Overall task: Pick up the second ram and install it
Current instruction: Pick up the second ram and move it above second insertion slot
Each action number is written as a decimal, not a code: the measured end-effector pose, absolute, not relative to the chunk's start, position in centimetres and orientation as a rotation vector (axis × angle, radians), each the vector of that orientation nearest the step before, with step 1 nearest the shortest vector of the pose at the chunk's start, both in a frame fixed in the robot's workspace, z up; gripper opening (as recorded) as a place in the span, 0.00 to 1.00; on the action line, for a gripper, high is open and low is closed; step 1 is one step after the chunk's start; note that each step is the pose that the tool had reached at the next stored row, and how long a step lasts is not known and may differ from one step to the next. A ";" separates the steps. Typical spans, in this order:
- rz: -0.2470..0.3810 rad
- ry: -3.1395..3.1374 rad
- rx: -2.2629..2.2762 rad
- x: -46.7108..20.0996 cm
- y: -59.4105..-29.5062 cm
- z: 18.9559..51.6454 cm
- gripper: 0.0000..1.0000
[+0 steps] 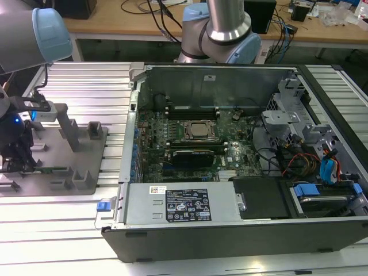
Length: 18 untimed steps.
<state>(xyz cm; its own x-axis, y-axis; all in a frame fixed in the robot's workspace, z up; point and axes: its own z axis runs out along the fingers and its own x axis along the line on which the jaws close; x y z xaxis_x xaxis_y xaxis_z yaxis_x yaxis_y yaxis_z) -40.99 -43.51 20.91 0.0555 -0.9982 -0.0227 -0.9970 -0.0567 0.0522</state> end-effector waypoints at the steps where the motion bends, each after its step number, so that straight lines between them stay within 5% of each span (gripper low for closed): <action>1: -0.082 -2.142 2.266 -41.0 -43.5 20.9 0.19; 15: -0.082 -2.157 2.252 -40.9 -43.5 20.9 0.19; 18: -0.082 -2.158 2.251 -40.9 -43.5 20.9 0.09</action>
<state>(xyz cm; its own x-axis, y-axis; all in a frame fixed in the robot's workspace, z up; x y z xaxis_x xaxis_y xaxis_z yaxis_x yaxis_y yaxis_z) -40.95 -43.52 20.90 0.0418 -0.9989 -0.0226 -0.9977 -0.0429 0.0522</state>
